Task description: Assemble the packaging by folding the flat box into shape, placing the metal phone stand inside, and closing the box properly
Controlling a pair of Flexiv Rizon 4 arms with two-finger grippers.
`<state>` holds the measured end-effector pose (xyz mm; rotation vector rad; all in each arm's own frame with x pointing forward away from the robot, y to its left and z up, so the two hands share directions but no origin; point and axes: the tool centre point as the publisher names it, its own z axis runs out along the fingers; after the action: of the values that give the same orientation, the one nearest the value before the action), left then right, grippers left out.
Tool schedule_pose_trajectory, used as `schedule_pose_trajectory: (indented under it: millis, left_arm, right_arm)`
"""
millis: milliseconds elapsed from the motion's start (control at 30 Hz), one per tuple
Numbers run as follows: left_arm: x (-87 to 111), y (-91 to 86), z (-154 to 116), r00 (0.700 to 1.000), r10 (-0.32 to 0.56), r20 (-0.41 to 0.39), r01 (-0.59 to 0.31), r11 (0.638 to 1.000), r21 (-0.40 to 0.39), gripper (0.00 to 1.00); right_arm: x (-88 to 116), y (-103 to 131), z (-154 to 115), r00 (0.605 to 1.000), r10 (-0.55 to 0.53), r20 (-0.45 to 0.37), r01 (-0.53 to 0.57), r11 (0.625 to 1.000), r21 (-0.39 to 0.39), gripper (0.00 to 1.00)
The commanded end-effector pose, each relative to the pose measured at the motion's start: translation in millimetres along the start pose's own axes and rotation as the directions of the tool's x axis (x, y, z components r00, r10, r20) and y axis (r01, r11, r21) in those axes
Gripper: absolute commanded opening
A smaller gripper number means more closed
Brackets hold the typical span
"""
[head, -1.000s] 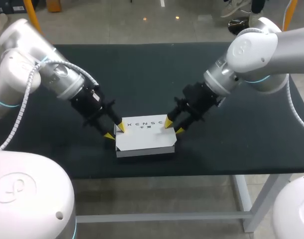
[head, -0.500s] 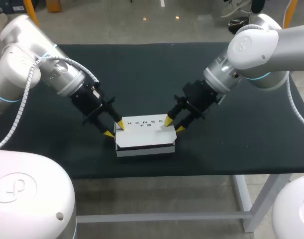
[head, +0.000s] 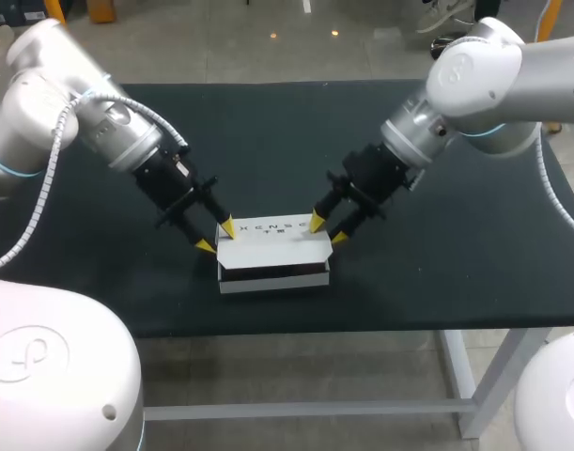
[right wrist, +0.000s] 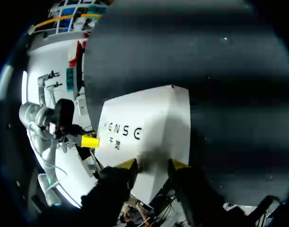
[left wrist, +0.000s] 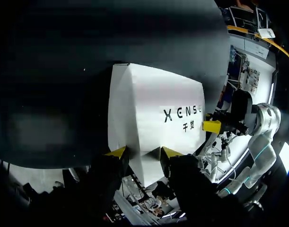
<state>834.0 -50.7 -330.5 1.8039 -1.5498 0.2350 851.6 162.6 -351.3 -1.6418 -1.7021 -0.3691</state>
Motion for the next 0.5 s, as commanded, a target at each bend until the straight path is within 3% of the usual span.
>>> schedule_pose_trajectory:
  millis: [33,500]
  left_arm:
    - [6.7,-8.2,-0.8,1.000,-0.005,0.006,0.005,0.999,-0.045,0.47]
    - [11.5,-6.5,-5.9,0.999,-0.033,0.006,0.033,0.996,-0.086,0.45]
  right_arm:
    - [5.6,5.9,1.0,1.000,0.002,0.000,-0.002,0.999,0.040,0.46]
    - [11.8,6.3,-2.9,1.000,0.014,0.004,-0.015,0.997,0.074,0.46]
